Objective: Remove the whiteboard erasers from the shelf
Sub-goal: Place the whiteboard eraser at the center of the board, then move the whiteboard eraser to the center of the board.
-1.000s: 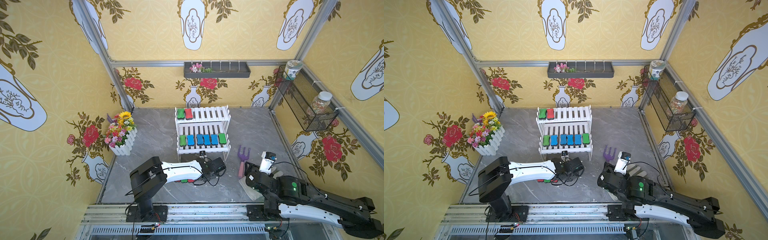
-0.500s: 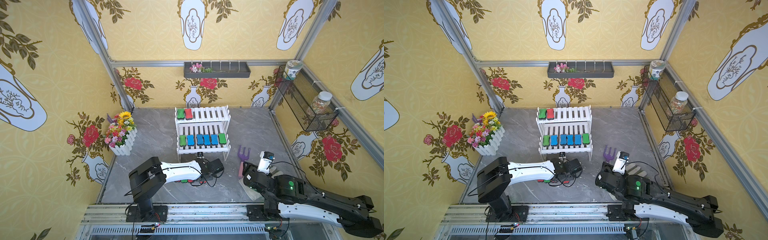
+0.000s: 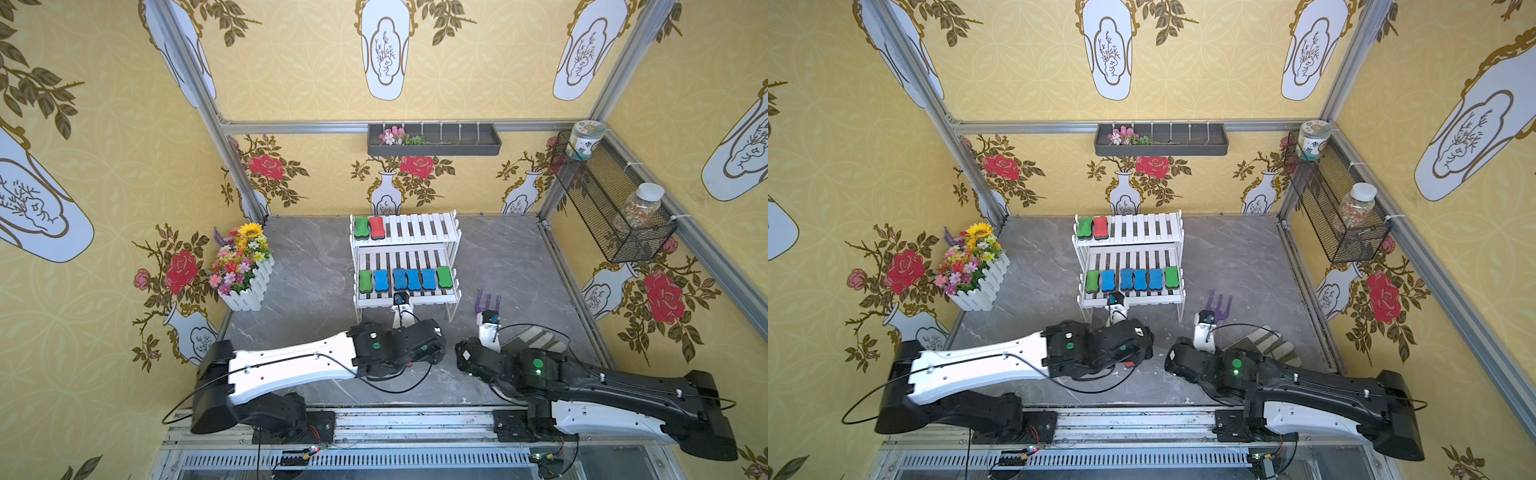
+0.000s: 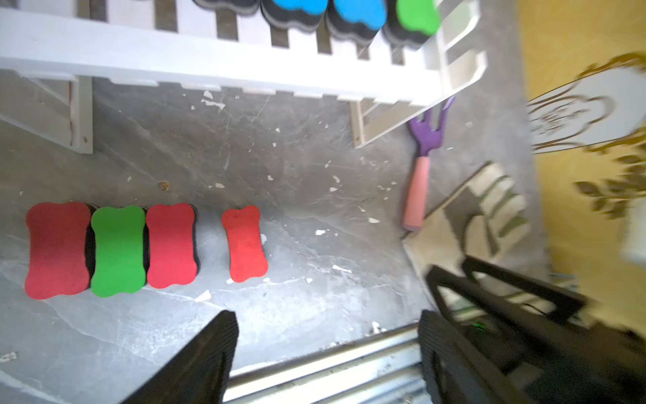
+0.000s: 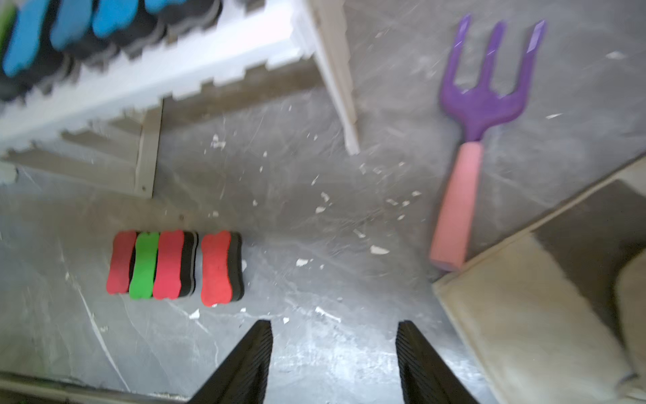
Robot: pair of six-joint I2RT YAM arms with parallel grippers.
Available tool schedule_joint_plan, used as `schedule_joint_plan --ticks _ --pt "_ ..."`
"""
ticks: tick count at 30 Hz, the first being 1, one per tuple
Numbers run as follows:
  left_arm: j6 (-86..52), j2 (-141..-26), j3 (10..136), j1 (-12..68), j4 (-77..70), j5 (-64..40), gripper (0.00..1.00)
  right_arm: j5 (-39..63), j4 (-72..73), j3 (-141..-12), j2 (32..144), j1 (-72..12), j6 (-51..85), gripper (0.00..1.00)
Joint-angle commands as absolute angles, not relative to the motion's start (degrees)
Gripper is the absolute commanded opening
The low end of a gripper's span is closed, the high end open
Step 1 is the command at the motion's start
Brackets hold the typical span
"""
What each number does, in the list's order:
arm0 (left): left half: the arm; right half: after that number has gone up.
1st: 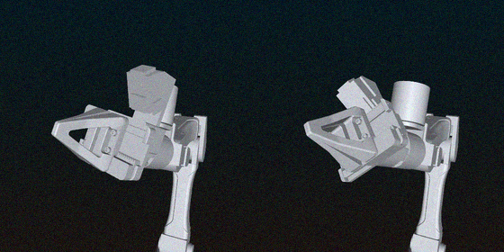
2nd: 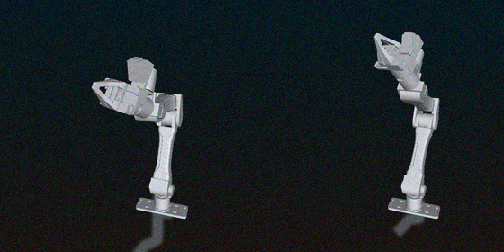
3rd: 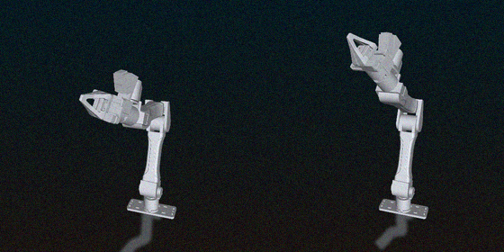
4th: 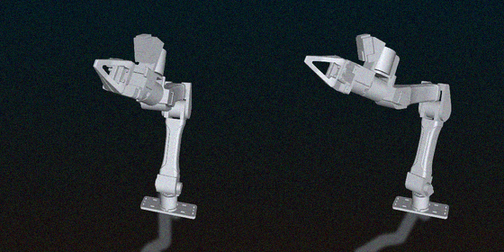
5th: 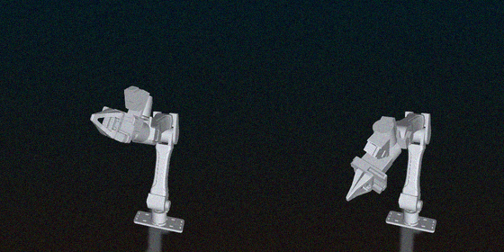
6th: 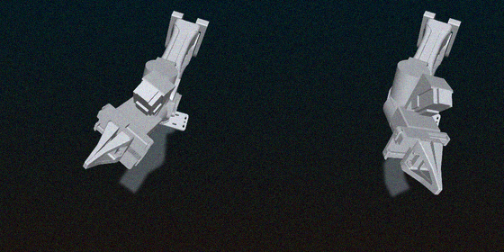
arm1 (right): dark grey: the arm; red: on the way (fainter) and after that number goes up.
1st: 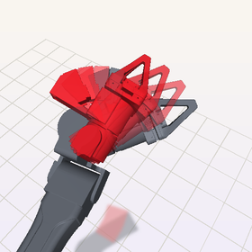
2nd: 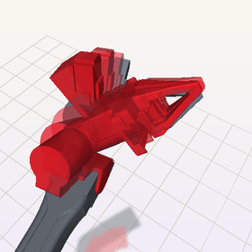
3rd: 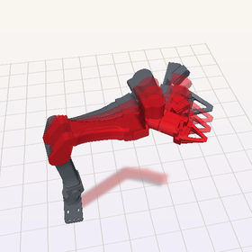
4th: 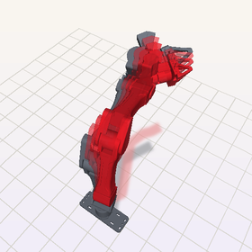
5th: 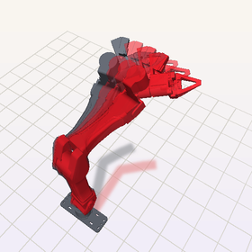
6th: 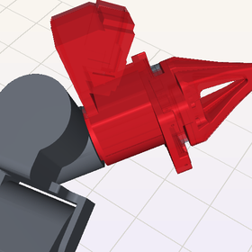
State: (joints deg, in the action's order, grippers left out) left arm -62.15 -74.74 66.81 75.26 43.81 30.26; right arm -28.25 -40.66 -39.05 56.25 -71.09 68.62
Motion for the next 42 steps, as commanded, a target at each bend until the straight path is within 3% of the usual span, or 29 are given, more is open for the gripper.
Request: schedule_joint_plan --ticks 1,13,34,42 --pt "-63.4 -66.9 64.4 75.3 47.0 32.9 1.00 -17.2 -25.0 -38.2 62.9 -70.3 63.5 0.61" --pt "-60.7 -52.3 62.7 75.6 50.9 33.6 1.00 -15.6 -15.5 -47.1 88.0 -70.4 64.5 0.53" --pt "-58.5 -45.8 66.9 75.6 57.1 37.1 0.99 -15.8 -13.7 -51.7 97.3 -67.9 62.8 0.34" --pt "-58.6 -46.1 67.0 75.6 57.6 37.3 0.99 -14.5 -12.6 -53.9 99.3 -67.4 61.3 0.34"
